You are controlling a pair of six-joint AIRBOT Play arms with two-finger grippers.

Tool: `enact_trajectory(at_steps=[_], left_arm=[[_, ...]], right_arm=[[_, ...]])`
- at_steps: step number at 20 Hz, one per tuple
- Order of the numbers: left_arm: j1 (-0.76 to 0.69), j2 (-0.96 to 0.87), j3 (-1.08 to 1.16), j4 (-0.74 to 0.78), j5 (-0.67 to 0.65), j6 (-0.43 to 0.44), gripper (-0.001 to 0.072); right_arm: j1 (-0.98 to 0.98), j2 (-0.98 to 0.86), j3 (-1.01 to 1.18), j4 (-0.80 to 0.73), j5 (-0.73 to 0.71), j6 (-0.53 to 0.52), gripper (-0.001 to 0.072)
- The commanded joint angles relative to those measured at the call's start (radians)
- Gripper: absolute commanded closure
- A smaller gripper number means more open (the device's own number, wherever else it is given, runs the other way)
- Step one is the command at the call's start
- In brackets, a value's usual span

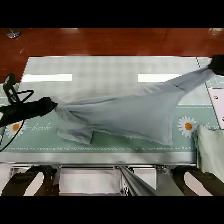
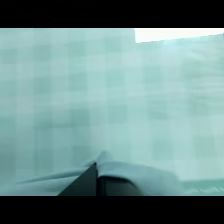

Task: Fold the shirts.

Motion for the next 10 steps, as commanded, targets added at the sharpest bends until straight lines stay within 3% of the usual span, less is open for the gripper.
enact_trajectory(at_steps=[1,6,7,8,9,10], left_arm=[[0.0,-0.197,-0.024,-0.073,0.267,0.003,0.0684],[0.0,-0.409,0.048,-0.084,0.301,0.002,0.0675],[0.0,-0.431,0.061,-0.084,0.294,0.002,0.0597],[0.0,-0.448,0.076,-0.084,0.283,0.003,0.0347],[0.008,-0.455,0.094,-0.076,0.262,0.002,-0.0002],[0.031,-0.457,0.119,-0.071,0.212,0.03,0.0003]], right_arm=[[0.0,-0.284,0.095,0.119,-0.124,0.014,0.069],[0.0,-0.616,0.295,0.351,-0.131,0.041,0.0689],[-0.002,-0.658,0.314,0.409,-0.146,0.053,0.0689],[-0.006,-0.689,0.33,0.455,-0.154,0.059,0.0683],[-0.012,-0.714,0.345,0.5,-0.151,0.071,0.0403],[-0.019,-0.723,0.353,0.523,-0.135,0.068,0.0082]])
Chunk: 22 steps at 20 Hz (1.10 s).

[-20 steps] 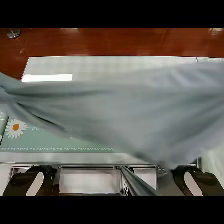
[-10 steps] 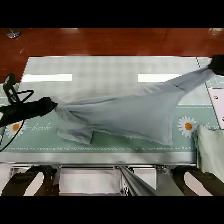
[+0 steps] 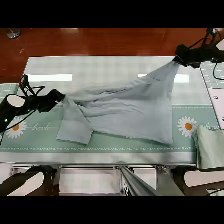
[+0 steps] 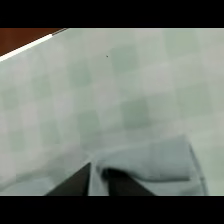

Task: Fold the shirts.

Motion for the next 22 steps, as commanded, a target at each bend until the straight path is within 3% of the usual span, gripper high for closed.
enact_trajectory(at_steps=[1,4,7,9,14,17,22], left_arm=[[0.061,-0.05,0.083,0.016,-0.13,0.084,0.0003],[0.24,-0.051,0.193,0.06,-0.368,0.13,0.0004],[0.396,-0.067,0.198,-0.16,-0.476,0.327,0.0005],[0.406,-0.129,0.178,-0.362,-0.526,0.504,0.0005],[0.28,-0.334,0.175,-0.48,-0.531,0.671,0.0004],[0.231,-0.41,0.175,-0.498,-0.531,0.714,0.0004],[0.216,-0.433,0.178,-0.497,-0.562,0.76,0.0011]], right_arm=[[-0.023,-0.09,0.056,0.138,0.039,0.008,0.0079],[-0.135,-0.055,0.068,0.058,0.242,-0.048,0.0082],[-0.256,0.005,0.024,-0.115,0.426,-0.098,0.0083],[-0.325,0.092,-0.134,-0.113,0.39,-0.109,0.0084],[-0.352,0.371,-0.644,-0.025,0.209,-0.227,0.0092],[-0.352,0.474,-0.779,-0.013,0.174,-0.243,0.0092],[-0.352,0.514,-0.805,-0.009,0.192,-0.246,0.0092]])
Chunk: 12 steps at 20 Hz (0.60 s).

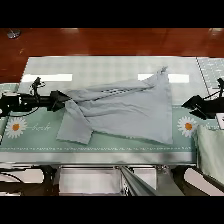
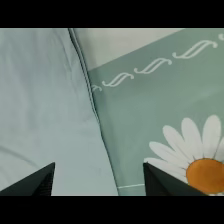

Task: Fold the shirts.

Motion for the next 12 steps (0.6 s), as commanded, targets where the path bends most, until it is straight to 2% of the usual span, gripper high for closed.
enact_trajectory(at_steps=[1,3,5,7,9,12], left_arm=[[-0.012,-0.021,0.002,-0.014,-0.042,0.054,0.0102],[-0.013,-0.021,0.002,-0.014,-0.053,0.069,0.0677],[-0.016,-0.021,0.002,-0.014,-0.063,0.068,0.0684],[-0.014,-0.021,0.005,-0.013,-0.087,0.068,0.0684],[-0.011,-0.02,0.021,-0.013,-0.124,0.068,0.0685],[-0.012,-0.019,0.056,-0.013,-0.174,0.064,0.0685]], right_arm=[[-0.002,0.031,-0.038,0.007,-0.002,-0.009,0.0092],[-0.002,0.031,-0.038,-0.002,0.008,-0.008,0.0092],[-0.002,0.031,-0.038,-0.055,0.04,0.016,0.0092],[-0.002,0.031,-0.038,-0.184,0.105,0.082,0.0092],[-0.002,0.031,-0.048,-0.267,0.196,0.087,0.0092],[-0.002,0.031,-0.138,-0.246,0.226,0.087,0.0092]])
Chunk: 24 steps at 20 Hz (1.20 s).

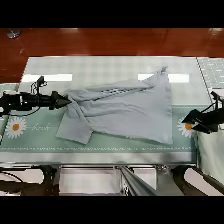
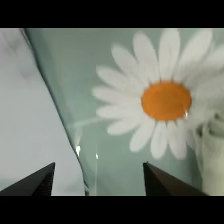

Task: Fold the shirts.

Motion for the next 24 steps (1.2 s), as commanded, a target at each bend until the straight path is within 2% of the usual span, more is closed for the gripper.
enact_trajectory(at_steps=[1,4,12,18,24], left_arm=[[0.0,0.003,0.031,0.0,-0.058,-0.005,0.0685],[0.0,0.01,0.033,0.0,-0.064,-0.005,0.0685],[-0.002,0.009,0.032,0.0,-0.066,-0.004,0.0685],[-0.002,0.009,0.032,0.0,-0.058,-0.004,0.0685],[-0.004,0.009,0.032,0.0,-0.056,-0.005,0.0685]], right_arm=[[0.0,0.0,-0.099,0.007,0.054,0.011,0.0092],[0.0,0.0,-0.163,0.084,0.024,-0.006,0.0092],[0.202,0.0,-0.164,0.023,0.026,0.009,0.0092],[0.27,-0.033,-0.164,0.035,-0.001,0.024,0.0092],[0.269,-0.116,-0.163,0.209,-0.098,0.003,0.0094]])
